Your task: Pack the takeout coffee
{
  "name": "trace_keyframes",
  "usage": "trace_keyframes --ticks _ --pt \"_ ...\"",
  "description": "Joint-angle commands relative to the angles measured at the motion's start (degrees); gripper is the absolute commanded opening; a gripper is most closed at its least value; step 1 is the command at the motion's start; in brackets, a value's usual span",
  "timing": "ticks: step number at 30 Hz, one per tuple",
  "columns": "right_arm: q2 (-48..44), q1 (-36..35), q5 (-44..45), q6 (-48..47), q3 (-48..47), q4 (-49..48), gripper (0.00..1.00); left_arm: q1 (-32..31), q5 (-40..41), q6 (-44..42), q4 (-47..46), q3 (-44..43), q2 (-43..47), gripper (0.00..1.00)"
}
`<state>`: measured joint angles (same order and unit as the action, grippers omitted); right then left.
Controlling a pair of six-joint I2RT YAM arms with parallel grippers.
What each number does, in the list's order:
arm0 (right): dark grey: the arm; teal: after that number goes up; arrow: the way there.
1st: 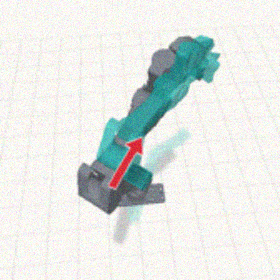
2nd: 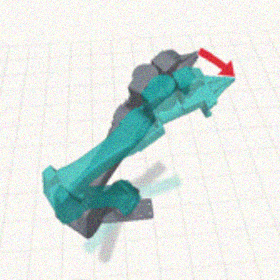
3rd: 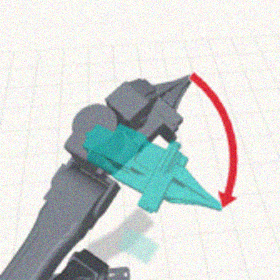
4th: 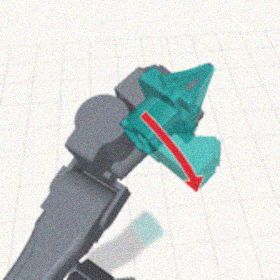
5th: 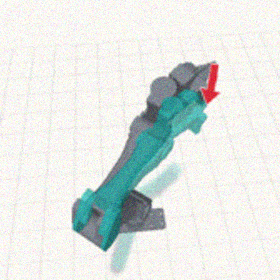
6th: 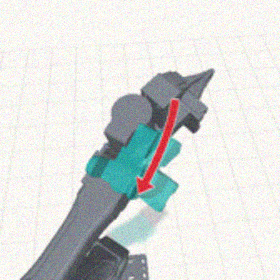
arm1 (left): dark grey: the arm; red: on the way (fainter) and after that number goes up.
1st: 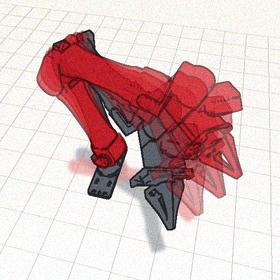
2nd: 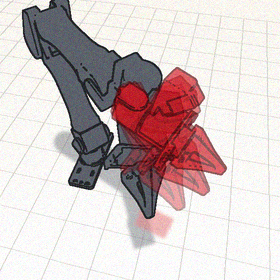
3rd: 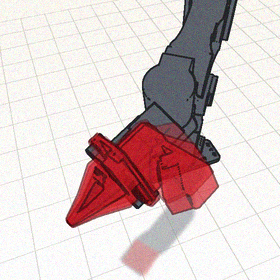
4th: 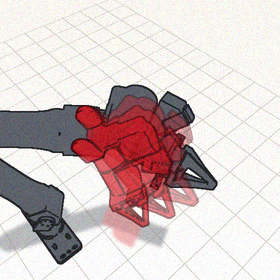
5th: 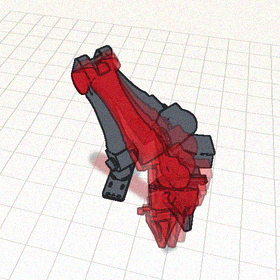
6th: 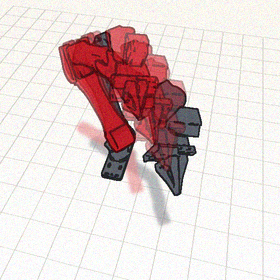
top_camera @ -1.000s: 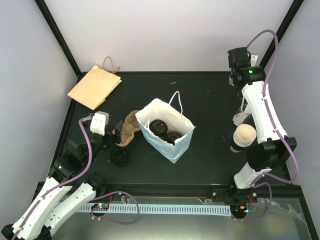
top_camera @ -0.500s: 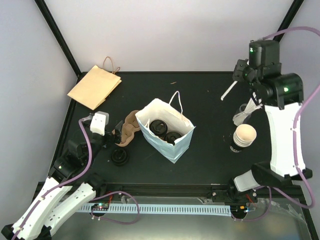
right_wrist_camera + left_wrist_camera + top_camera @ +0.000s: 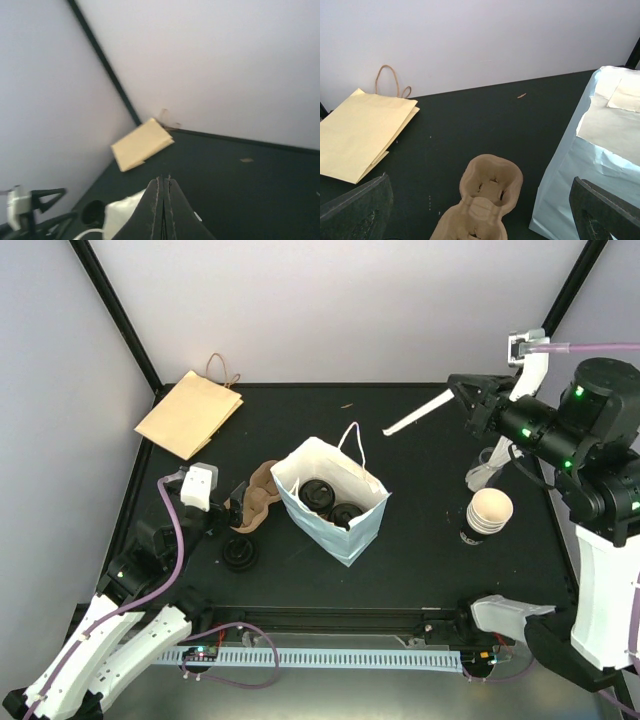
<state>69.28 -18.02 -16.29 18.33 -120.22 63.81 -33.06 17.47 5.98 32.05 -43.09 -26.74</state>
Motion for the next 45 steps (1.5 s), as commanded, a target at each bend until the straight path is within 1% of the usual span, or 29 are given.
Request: trace_keyframes --ticks 1,3,7,12,15,20,22,24,28,32,35,45 --pt "0.54 -0.35 -17.13 2.54 0.94 -8.18 0.02 0.29 -0.78 -0.88 -1.65 -0.15 -0.59 0.99" --pt "0.26 -0.41 -22.5 3.45 3.51 -11.33 0.02 0.29 -0.77 -0.88 -1.71 -0.1 -0.72 0.99" --pt "-1.19 -0.82 -28.1 5.14 8.9 -18.01 0.02 0.27 -0.78 -0.88 -1.64 -0.15 -0.99 0.99" --pt "-1.34 -2.89 -33.29 5.23 11.79 -20.84 0.02 0.25 -0.69 -0.92 -1.55 -0.15 -1.04 0.99" --pt "-2.28 -3.59 -33.02 4.52 11.9 -21.45 0.02 0.28 -0.64 -0.88 -1.56 -0.15 -1.1 0.99" --pt "-5.54 -3.56 -26.82 3.31 10.61 -23.73 0.02 0.25 -0.68 -0.92 -1.57 -0.15 -1.32 0.99" --pt "-6.75 -3.6 -25.8 3.31 10.28 -25.33 0.02 0.34 -0.69 -0.88 -1.58 -0.15 -1.3 0.99" --pt "-7.26 -3.62 -27.5 4.33 10.15 -27.06 0.03 0.3 -0.61 -0.87 -1.55 -0.14 -1.26 0.99" --pt "-5.94 -3.61 -34.44 7.01 9.94 -29.33 0.03 0.33 -0.61 -0.92 -1.56 -0.15 -1.22 0.99" --pt "-4.83 -3.6 -36.3 6.39 11.17 -27.27 0.03 0.31 -0.66 -0.88 -1.51 -0.11 -1.21 0.99" --pt "-4.55 -3.6 -35.36 5.05 13.9 -25.07 0.03 0.28 -0.6 -0.92 -1.47 -0.15 -1.12 0.99" --pt "-7.75 -3.59 -28.03 0.62 29.17 -21.56 0.02 0.29 -0.6 -0.97 -1.51 -0.14 -1.03 0.99"
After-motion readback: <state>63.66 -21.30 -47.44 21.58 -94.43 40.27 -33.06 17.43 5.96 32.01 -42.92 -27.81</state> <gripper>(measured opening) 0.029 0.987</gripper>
